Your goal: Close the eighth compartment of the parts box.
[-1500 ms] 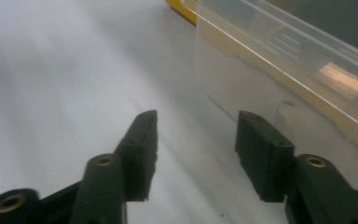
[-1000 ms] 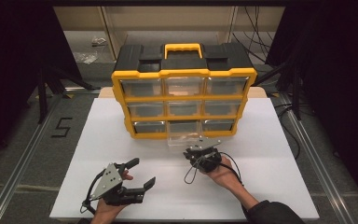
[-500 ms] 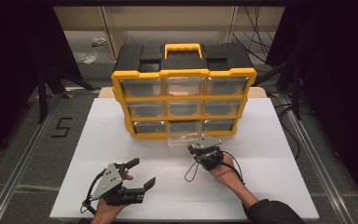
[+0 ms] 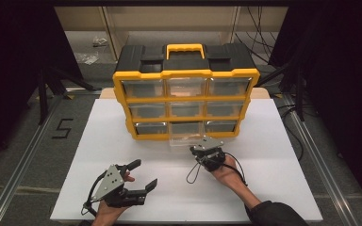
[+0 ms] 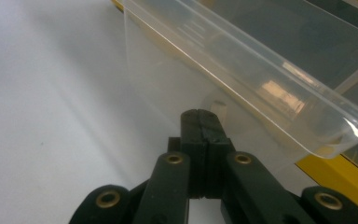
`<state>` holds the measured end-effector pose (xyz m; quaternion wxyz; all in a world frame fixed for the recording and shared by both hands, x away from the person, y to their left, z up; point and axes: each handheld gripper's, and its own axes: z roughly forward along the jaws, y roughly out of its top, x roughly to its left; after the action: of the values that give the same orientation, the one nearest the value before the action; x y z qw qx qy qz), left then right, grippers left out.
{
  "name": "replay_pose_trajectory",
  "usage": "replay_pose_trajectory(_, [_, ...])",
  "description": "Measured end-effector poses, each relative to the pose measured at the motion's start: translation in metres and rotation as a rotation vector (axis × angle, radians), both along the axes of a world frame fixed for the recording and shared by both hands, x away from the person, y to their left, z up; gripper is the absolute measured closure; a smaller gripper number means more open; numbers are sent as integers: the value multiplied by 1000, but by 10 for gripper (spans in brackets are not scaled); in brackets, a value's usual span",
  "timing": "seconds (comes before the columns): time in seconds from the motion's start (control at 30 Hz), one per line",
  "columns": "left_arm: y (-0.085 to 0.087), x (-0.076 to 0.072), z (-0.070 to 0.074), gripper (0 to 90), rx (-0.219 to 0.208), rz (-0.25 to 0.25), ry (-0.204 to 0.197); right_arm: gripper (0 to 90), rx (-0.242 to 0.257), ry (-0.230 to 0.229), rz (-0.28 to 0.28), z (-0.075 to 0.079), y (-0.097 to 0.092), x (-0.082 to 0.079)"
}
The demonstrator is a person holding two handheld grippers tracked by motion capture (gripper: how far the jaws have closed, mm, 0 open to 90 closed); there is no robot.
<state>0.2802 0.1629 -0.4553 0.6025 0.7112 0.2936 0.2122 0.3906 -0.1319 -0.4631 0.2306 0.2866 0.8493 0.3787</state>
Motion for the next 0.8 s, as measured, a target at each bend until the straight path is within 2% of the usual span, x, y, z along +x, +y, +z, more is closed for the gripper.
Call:
replay_pose_trajectory(0.57, [-1,2,-1,161,-2,-4,4,900,-7,-20,-9,-2,3,4])
replay_pose_trajectory(0.7, [1,4,0,161,-10,3,6,900,7,-20,-17,-3,4,7])
replay_pose_trajectory(0.8, [-1,3,-1,161,2,-3,10,900,0,-25,-16,-5,4,7])
